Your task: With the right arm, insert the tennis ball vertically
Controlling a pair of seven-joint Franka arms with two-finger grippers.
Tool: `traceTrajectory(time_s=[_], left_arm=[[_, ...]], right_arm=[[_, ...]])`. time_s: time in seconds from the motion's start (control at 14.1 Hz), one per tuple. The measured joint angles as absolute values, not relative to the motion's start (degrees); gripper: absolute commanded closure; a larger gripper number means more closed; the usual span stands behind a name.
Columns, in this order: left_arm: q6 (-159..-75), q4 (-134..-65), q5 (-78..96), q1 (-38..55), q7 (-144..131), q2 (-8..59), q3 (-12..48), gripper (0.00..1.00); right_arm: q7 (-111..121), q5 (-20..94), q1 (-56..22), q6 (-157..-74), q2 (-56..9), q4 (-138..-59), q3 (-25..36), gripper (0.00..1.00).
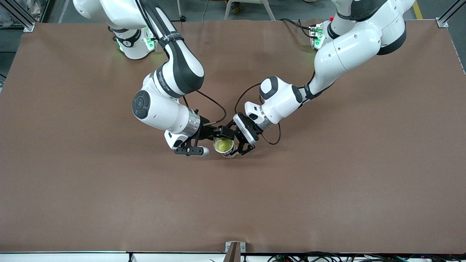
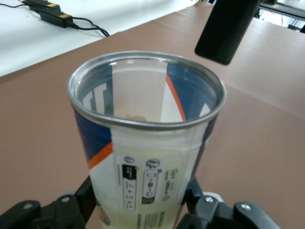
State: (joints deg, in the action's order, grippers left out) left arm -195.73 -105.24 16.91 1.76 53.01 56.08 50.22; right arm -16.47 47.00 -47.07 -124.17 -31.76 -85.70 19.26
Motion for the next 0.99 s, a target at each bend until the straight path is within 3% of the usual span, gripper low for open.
traceTrajectory(time_s=[0.21, 0.64, 0.85, 0.92, 0.99], left_arm=[[-195.7, -105.3, 16.9, 1.7, 53.0, 56.1, 50.2, 0.23], [-195.7, -105.4, 16.9, 1.6, 53.0, 56.1, 50.2, 0.19], [-195.8, -105.6, 16.9, 1.6, 53.0, 56.1, 50.2, 0.08], [-195.8, -105.6, 16.9, 1.6, 53.0, 56.1, 50.2, 0.00], [-195.7, -105.7, 16.9, 1.6, 53.0, 56.1, 50.2, 0.00]], right_arm=[[-16.6, 46.6, -47.1, -123.2, -31.1, -85.2, 21.0, 0.00], [-16.7, 30.7, -46.8, -107.7, -26.1, -82.1, 31.2, 0.00], [-16.6, 23.2, -46.6, -100.2, -23.7, -79.6, 36.9, 0.00], [-16.6, 21.7, -46.6, -97.4, -23.1, -78.7, 39.2, 0.00], [-16.2, 20.5, -46.6, -94.8, -22.6, -78.0, 41.7, 0.00]])
